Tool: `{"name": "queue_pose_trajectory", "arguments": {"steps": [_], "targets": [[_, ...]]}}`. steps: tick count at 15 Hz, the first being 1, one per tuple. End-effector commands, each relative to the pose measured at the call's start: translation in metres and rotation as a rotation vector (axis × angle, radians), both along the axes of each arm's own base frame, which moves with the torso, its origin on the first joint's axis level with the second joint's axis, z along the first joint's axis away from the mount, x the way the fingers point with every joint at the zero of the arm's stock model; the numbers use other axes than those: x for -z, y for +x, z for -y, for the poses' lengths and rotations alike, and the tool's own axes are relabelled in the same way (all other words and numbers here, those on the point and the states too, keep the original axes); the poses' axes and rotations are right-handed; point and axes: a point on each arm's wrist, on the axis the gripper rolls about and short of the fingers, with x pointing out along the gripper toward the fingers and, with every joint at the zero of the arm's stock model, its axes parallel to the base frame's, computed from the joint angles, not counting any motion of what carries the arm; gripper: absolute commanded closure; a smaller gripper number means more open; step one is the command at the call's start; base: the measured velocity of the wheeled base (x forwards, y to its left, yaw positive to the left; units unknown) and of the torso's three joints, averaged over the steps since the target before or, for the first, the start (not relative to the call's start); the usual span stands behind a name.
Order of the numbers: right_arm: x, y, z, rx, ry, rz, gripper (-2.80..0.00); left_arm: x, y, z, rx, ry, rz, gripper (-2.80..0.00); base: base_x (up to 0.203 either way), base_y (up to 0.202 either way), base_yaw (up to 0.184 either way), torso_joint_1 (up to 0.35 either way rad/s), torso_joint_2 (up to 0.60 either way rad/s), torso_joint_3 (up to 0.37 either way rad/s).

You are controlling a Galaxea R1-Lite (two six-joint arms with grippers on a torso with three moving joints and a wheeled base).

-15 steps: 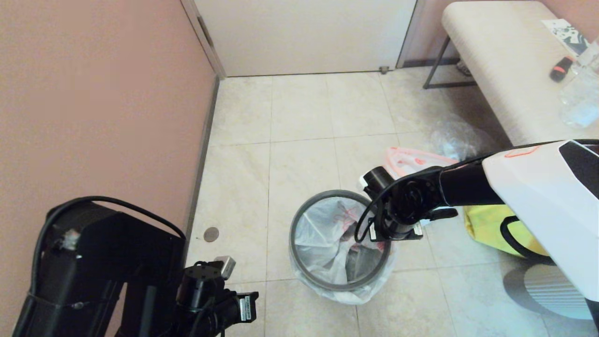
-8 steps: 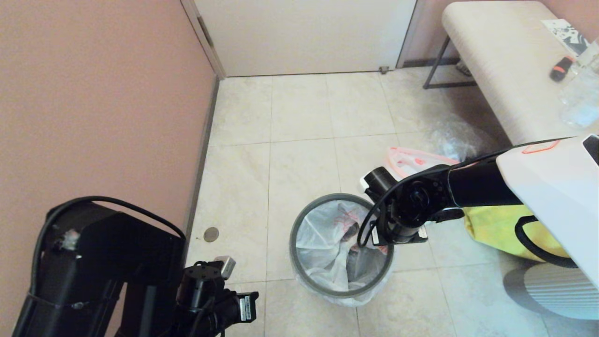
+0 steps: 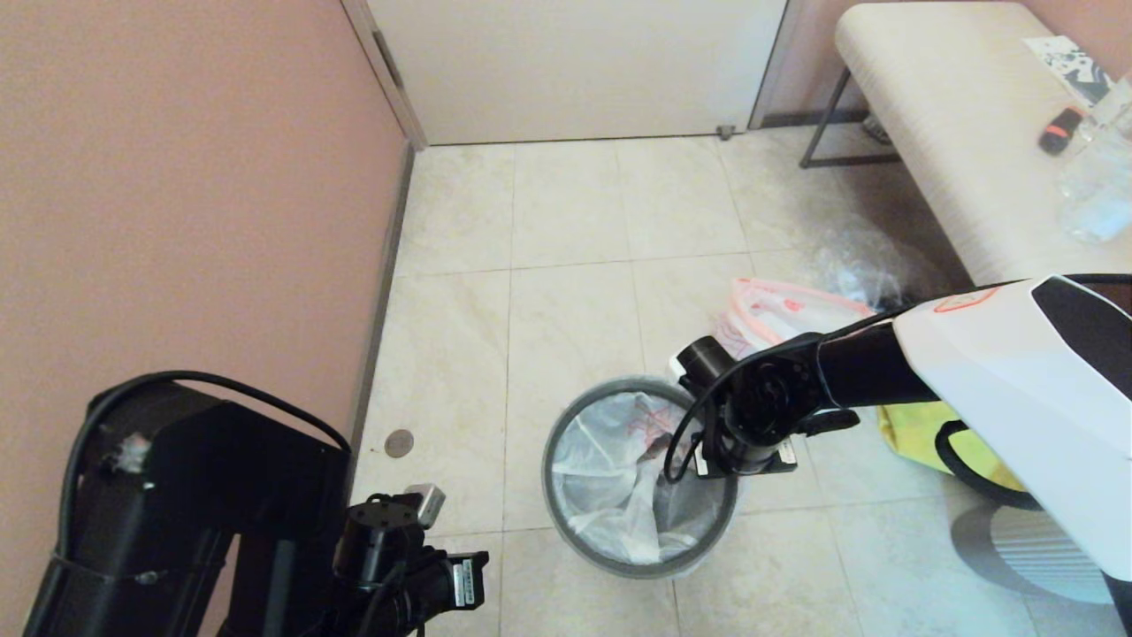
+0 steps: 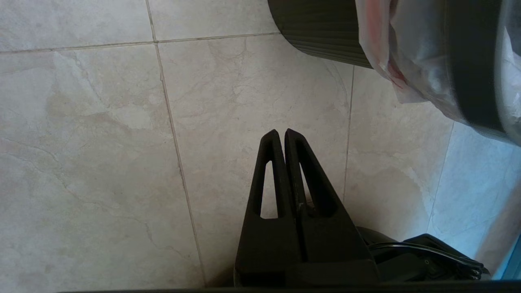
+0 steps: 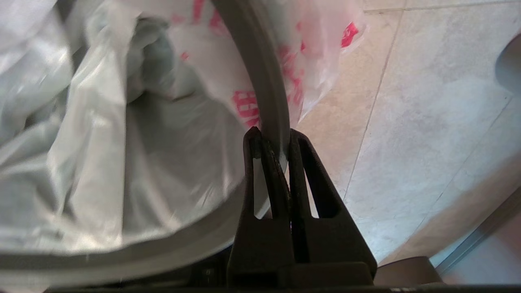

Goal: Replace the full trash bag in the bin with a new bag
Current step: Place the trash can ring on the trash can

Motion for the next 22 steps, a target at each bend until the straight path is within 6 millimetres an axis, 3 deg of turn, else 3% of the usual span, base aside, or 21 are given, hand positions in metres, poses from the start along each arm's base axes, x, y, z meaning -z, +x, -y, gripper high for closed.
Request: {"name": "queue_pose_trajectory", "arguments": {"steps": [1,10,22], "targets": [[0.013,0.009,0.005,0.025,-0.009,-0.01,0.0,0.0,0.0,0.0,-0.001,-0.004,0.005,0.0,0.0,0.0,0.0,0.0,0.0,0.0],[0.021,0.019,-0.003,0.018,0.003,0.003,0.0,0.0,0.0,0.0,-0.001,-0.004,0.005,0.0,0.0,0.0,0.0,0.0,0.0,0.0],[-0.018,0.002,-0.005,-0.001,0.025,0.055,0.0,0.0,0.0,0.0,-0.001,-0.004,0.005,0.0,0.0,0.0,0.0,0.0,0.0,0.0]]}}
